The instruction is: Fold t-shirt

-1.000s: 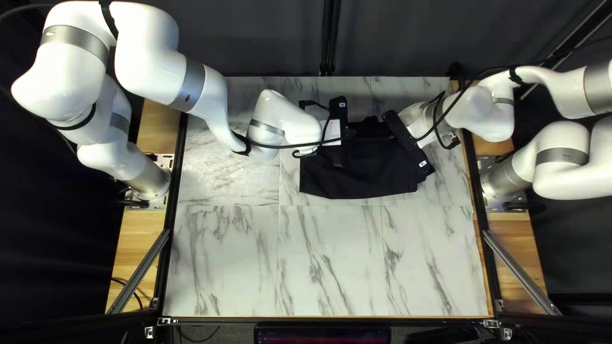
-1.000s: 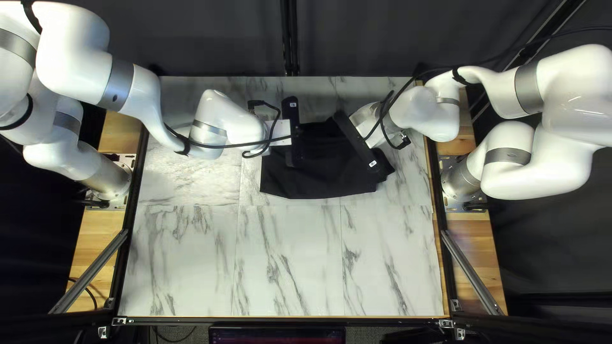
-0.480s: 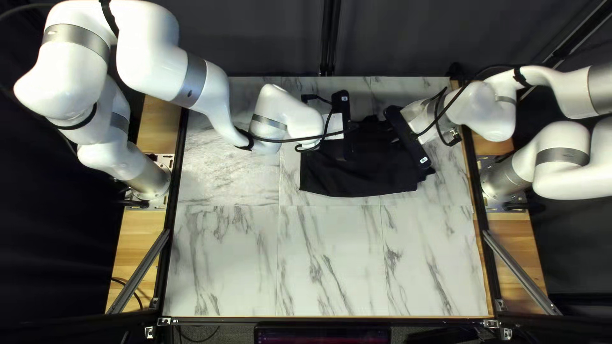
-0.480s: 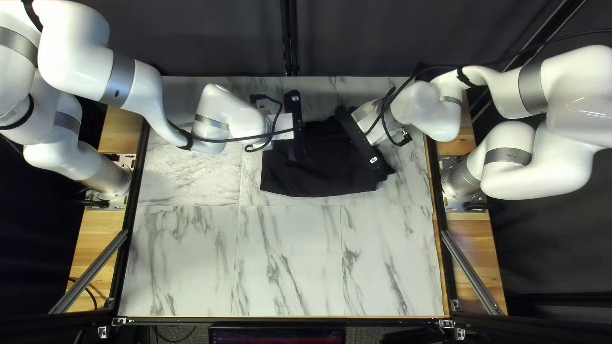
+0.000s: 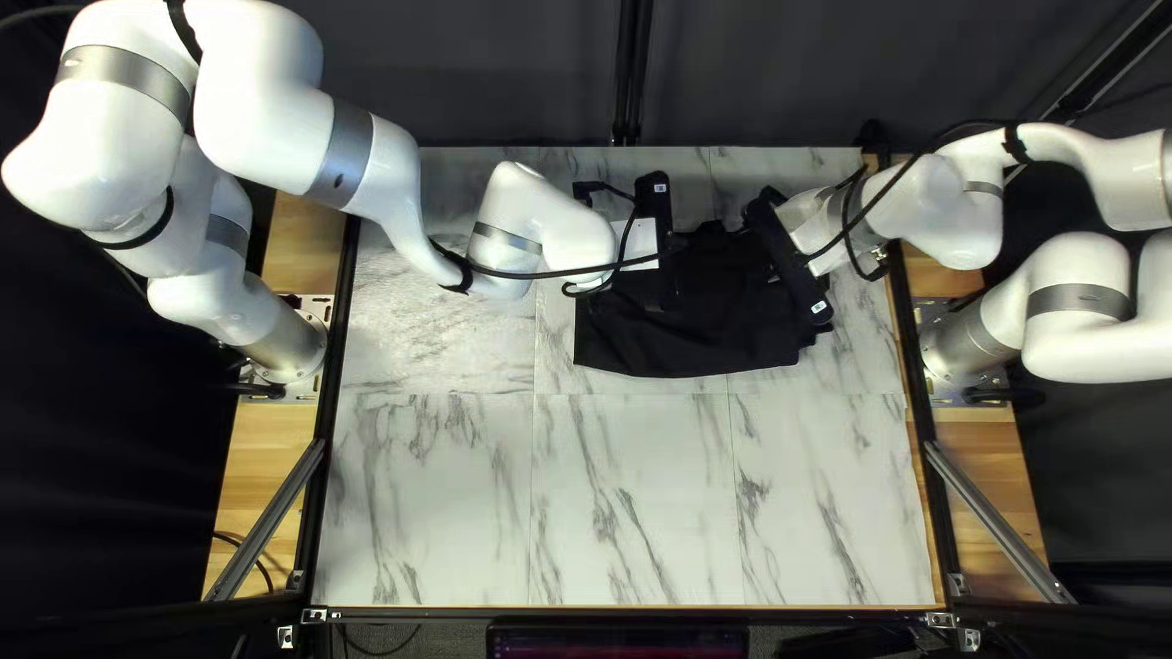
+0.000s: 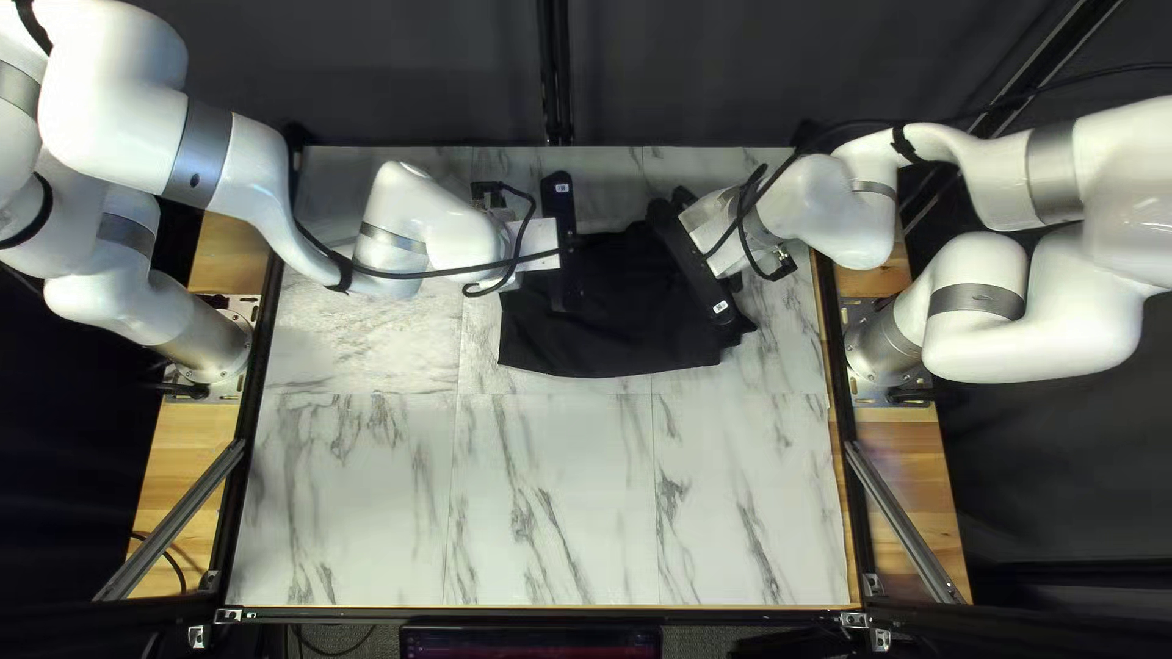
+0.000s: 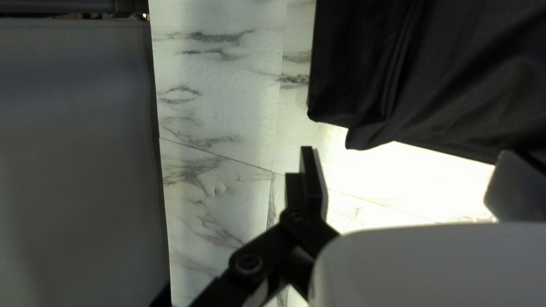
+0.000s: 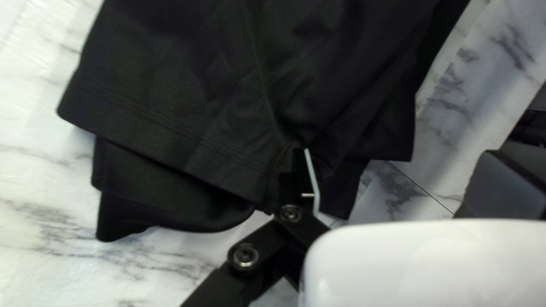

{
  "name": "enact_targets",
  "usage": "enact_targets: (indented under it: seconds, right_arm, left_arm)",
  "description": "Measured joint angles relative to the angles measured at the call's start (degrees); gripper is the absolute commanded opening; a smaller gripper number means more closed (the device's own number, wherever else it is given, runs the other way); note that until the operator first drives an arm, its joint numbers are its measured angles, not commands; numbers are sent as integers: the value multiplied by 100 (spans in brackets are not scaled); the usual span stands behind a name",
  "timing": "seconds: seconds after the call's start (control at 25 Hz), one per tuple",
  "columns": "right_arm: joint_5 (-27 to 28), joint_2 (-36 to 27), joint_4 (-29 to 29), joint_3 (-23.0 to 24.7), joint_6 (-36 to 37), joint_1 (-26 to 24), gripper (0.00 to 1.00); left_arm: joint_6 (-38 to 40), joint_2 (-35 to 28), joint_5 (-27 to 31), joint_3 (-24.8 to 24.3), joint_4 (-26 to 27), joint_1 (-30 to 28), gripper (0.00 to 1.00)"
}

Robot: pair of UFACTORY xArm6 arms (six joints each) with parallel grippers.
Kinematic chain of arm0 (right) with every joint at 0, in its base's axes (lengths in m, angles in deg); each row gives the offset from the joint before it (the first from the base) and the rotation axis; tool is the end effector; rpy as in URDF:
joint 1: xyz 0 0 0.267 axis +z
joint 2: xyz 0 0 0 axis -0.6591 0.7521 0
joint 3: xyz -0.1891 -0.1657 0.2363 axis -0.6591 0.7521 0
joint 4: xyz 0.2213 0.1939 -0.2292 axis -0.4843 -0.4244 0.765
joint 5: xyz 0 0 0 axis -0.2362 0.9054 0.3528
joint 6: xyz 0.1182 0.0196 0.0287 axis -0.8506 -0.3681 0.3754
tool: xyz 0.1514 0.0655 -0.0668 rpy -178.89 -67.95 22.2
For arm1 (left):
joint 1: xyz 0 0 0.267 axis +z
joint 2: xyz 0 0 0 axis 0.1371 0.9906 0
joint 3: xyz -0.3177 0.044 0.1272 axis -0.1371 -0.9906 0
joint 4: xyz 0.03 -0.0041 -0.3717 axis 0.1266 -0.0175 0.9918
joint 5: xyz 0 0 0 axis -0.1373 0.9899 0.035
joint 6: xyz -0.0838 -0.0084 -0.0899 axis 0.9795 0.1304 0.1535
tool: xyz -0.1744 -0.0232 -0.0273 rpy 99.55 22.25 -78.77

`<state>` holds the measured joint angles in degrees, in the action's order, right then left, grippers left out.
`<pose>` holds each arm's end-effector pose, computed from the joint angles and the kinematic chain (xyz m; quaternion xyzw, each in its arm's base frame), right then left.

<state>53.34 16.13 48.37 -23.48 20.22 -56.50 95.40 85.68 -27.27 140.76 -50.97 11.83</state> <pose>0.3182 -0.0960 0.1589 0.9156 0.3300 0.1542 0.1703 0.5161 0.1213 0.1547 -0.9740 -0.0481 -0.0496 0.2159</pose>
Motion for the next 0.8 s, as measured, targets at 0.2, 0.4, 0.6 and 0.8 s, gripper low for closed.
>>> enact_targets:
  seconds: [0.2,0.4,0.6,0.8]
  right_arm:
    - [1151,-983,148,-23,-375,369,100]
    - [1731,-1313,407,-135,-825,716,100]
    - [1728,-1293,542,-114,-1001,790,100]
    - [1734,-1275,602,-113,-1092,846,100]
  left_arm:
    - [-99,265,-374,-11,-30,218,100]
    - [-294,400,-643,-111,15,449,89]
    - [-503,571,-797,-79,61,638,0]
    - [-652,626,-846,-51,109,732,0]
